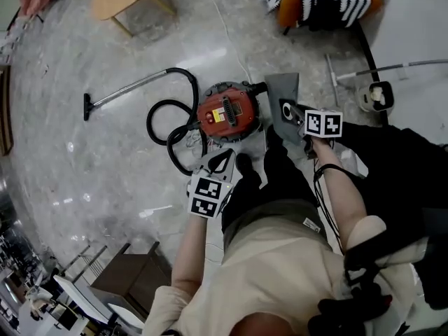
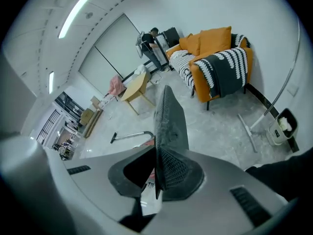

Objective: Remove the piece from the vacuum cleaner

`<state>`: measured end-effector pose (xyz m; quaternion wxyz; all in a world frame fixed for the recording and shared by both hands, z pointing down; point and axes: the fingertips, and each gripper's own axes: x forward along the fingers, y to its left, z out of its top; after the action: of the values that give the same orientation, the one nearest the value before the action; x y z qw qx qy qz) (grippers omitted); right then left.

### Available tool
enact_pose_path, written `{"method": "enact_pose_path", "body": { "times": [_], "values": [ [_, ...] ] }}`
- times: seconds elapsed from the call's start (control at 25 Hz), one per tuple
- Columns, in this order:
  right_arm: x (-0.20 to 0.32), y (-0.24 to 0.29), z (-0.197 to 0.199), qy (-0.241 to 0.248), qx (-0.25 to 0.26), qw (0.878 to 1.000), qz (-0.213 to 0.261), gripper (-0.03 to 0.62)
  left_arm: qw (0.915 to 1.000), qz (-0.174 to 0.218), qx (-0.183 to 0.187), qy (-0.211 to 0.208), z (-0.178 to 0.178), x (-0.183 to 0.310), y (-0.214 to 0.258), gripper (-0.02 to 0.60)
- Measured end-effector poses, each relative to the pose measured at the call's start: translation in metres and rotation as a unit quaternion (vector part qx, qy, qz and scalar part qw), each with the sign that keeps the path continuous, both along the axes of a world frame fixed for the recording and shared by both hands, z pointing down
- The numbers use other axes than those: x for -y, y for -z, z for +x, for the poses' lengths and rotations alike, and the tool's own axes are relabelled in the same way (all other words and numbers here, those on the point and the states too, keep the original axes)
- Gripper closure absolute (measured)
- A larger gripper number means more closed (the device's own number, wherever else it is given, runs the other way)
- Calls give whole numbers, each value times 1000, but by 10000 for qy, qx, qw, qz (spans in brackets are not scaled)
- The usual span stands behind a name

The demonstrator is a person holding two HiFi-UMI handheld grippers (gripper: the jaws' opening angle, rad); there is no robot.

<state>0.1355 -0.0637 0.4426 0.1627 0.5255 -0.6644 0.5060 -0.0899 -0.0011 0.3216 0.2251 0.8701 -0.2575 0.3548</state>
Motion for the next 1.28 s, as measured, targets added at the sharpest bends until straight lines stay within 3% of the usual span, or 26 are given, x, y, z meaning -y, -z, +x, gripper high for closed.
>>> {"method": "enact_pose_path", "body": {
  "times": [0.32, 0.56, 1.0, 1.28],
  "values": [
    [15, 49, 2, -472, 164, 9983, 295, 563, 9997, 199, -76, -129, -13, 7, 27, 578],
    [13, 92, -6, -566, 298, 9968, 472, 563, 9988, 420, -204, -123, -23, 5, 61, 578],
    [-2, 149, -47, -258, 588, 9933, 958, 563, 9959, 761, -412, -245, -33, -10, 95, 578],
    [-21, 153, -91, 373, 530, 9941, 866, 563, 9969, 657, -391, -174, -42, -35, 104, 578]
  ]
}}
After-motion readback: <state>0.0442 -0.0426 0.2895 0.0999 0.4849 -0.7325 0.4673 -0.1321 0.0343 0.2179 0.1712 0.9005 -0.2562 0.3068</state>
